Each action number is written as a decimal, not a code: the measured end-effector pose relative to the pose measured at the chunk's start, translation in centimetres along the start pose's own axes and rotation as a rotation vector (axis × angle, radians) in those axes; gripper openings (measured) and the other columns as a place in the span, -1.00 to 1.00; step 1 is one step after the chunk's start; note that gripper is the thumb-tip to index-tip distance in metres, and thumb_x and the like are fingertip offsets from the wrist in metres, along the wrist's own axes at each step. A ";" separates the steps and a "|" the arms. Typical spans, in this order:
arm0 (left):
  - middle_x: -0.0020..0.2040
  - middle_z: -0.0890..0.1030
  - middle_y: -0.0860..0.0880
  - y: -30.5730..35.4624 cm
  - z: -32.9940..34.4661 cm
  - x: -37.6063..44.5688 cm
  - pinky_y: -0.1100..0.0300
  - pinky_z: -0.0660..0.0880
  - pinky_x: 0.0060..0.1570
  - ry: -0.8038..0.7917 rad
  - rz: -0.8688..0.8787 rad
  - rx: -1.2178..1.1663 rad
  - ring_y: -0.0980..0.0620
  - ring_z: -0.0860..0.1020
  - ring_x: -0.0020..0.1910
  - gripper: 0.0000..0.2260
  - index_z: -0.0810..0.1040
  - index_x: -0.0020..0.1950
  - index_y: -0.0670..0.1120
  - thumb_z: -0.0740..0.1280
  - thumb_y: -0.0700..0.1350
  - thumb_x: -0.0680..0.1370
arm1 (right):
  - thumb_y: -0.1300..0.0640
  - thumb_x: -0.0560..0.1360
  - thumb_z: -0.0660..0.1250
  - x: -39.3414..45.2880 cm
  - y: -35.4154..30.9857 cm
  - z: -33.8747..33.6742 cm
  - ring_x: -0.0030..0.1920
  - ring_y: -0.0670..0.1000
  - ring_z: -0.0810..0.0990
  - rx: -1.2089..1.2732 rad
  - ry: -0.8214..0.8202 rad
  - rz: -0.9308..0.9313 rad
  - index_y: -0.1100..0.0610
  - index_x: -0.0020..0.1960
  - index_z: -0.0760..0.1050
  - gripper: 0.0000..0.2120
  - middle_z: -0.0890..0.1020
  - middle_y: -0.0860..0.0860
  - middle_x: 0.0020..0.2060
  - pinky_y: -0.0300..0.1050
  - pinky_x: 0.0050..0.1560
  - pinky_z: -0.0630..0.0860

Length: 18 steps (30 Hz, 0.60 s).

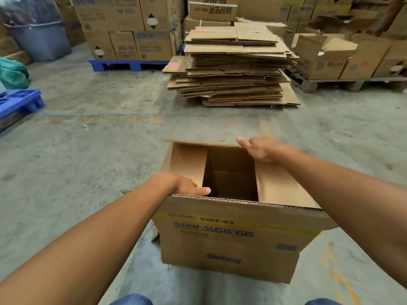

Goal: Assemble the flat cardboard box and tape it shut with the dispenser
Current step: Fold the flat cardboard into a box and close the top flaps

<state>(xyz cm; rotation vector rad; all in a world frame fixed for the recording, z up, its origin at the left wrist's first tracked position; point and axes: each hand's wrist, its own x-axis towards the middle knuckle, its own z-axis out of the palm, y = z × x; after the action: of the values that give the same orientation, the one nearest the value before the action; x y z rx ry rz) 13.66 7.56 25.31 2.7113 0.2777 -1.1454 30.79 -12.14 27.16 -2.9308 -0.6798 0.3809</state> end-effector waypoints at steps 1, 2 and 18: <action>0.56 0.25 0.01 0.0 0.0 -0.1 -0.11 0.12 0.47 0.018 0.018 -0.025 -0.08 0.23 0.52 -0.18 0.29 0.53 0.03 -0.11 0.50 0.45 | -0.45 0.49 -0.23 0.0 0.5 0.7 0.46 0.19 0.32 0.035 -0.082 -0.003 0.17 0.44 0.39 -0.10 0.37 0.18 0.47 0.15 0.46 0.16; 0.54 0.30 0.01 0.1 -0.3 -0.3 -0.10 0.16 0.46 0.051 0.035 -0.066 -0.09 0.28 0.50 -0.17 0.33 0.51 0.03 -0.12 0.51 0.44 | -0.50 0.44 -0.24 -0.2 0.8 1.3 0.47 0.18 0.30 0.053 -0.170 0.016 0.17 0.46 0.38 -0.03 0.34 0.17 0.49 0.15 0.46 0.17; 0.32 0.55 0.03 -1.4 -3.0 -4.5 0.05 0.44 0.15 0.630 0.216 0.118 -0.01 0.49 0.28 -0.54 0.40 0.42 0.13 0.29 0.19 0.55 | -0.54 0.38 -0.33 0.3 -0.2 -1.6 0.51 0.10 0.22 0.103 -0.621 0.216 0.06 0.49 0.34 0.01 0.27 0.04 0.53 0.24 0.50 -0.04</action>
<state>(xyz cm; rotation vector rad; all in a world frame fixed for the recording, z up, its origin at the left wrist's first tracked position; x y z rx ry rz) 12.31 9.16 30.50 3.0399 -0.0077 -0.2361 31.42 -11.94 28.71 -2.7779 -0.3703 1.3348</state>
